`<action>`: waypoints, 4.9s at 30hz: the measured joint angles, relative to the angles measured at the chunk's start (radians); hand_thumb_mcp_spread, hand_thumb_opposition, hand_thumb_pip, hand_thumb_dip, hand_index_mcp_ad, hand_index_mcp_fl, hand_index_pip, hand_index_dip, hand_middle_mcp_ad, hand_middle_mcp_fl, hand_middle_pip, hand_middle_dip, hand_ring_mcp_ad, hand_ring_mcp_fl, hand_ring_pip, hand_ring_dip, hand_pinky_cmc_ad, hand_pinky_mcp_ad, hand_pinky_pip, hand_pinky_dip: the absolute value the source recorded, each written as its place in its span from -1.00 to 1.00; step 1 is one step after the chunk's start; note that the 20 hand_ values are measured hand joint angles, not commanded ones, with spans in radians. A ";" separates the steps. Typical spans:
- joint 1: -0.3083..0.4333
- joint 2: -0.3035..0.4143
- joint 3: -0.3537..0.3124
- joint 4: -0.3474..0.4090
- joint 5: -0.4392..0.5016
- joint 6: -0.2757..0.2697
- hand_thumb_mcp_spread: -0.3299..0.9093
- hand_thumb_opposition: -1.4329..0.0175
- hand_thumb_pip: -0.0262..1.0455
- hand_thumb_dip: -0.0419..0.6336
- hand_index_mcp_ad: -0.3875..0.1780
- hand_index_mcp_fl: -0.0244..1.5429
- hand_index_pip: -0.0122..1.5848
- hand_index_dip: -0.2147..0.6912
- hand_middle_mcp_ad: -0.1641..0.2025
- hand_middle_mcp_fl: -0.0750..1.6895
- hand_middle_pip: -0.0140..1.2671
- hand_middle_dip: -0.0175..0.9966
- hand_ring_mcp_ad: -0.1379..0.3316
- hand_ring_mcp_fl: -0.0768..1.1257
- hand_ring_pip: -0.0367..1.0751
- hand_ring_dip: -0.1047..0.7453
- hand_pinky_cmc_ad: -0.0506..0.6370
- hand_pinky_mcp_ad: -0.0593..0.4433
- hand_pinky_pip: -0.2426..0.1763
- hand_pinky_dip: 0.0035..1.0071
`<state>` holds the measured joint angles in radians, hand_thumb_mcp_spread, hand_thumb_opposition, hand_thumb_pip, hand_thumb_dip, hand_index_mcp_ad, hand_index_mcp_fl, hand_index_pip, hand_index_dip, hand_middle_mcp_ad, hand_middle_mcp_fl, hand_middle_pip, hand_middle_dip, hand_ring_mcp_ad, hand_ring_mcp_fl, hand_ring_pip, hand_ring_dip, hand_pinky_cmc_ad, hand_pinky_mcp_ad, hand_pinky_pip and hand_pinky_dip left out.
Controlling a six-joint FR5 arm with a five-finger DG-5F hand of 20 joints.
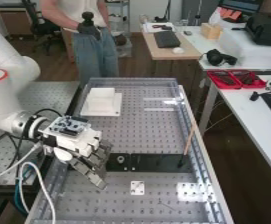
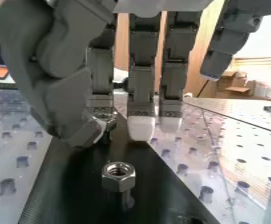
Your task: Grab the larger nut and place it in the white container
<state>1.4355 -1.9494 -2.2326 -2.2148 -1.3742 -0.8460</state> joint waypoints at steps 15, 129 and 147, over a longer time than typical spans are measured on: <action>0.000 0.022 0.002 -0.004 -0.025 -0.003 0.25 -0.51 0.28 0.06 -0.39 -0.34 0.76 -0.51 -0.10 -0.12 0.47 0.59 -0.29 -0.03 0.18 0.56 -0.01 0.29 0.47 -0.48; 0.316 0.239 -0.062 -0.153 -0.421 0.087 0.07 -0.20 0.54 0.06 -0.12 -0.83 0.67 -0.58 -0.10 -0.62 0.46 0.44 -0.09 -0.67 0.48 0.30 0.12 0.39 -0.15 0.22; 0.106 0.453 0.065 -0.354 -0.319 0.091 -0.21 -0.07 -0.01 -0.36 0.01 -0.87 -0.30 -0.49 0.02 -0.59 -0.43 0.31 0.19 -0.71 -0.36 0.24 0.26 0.60 -0.34 0.29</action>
<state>1.5412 -1.4964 -2.1677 -2.5685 -1.6935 -0.7547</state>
